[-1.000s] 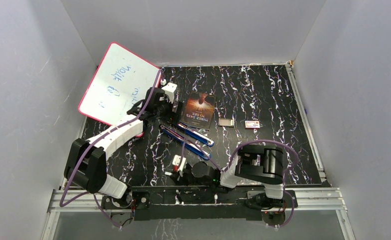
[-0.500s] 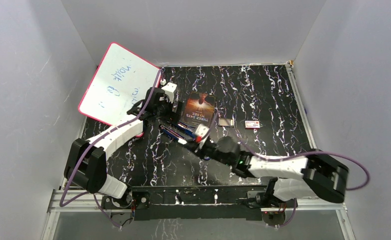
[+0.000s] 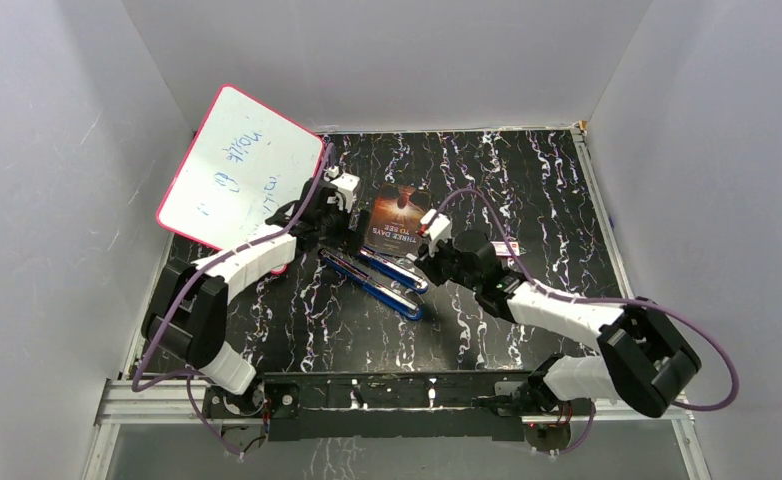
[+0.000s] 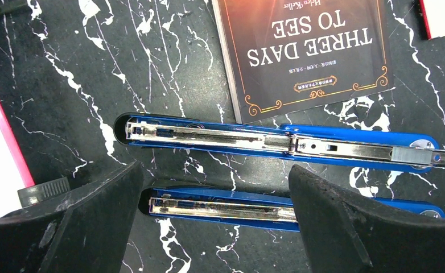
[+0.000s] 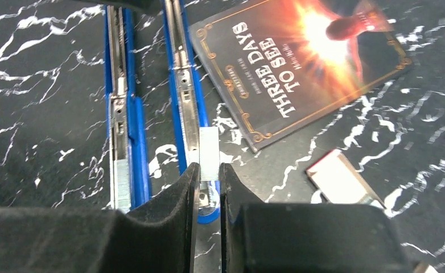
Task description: Load the staples into the stapler
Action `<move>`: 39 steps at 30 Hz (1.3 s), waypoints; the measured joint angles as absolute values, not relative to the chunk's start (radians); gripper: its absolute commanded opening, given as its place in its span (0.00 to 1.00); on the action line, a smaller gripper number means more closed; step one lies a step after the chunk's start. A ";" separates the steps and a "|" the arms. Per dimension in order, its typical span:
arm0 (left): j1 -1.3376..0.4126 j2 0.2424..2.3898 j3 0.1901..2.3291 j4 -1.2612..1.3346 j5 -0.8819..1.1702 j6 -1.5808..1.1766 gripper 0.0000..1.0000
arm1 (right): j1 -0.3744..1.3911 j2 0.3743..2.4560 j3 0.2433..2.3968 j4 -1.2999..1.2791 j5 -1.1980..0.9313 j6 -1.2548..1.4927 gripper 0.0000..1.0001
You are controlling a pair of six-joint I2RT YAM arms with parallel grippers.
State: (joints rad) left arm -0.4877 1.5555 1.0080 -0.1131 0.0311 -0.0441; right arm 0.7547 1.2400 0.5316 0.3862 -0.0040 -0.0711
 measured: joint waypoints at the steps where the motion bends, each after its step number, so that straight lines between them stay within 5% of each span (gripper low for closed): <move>1: -0.488 1.560 1.008 -0.113 0.032 -0.044 0.98 | 0.754 1.264 0.550 0.368 -0.029 -0.076 0.00; 15: -0.488 1.581 1.008 -0.112 0.033 -0.039 0.98 | 0.752 1.480 0.677 0.339 -0.204 -0.091 0.00; 39: -0.488 1.581 1.008 -0.112 0.033 -0.035 0.98 | 0.747 1.521 0.691 0.329 -0.167 -0.083 0.00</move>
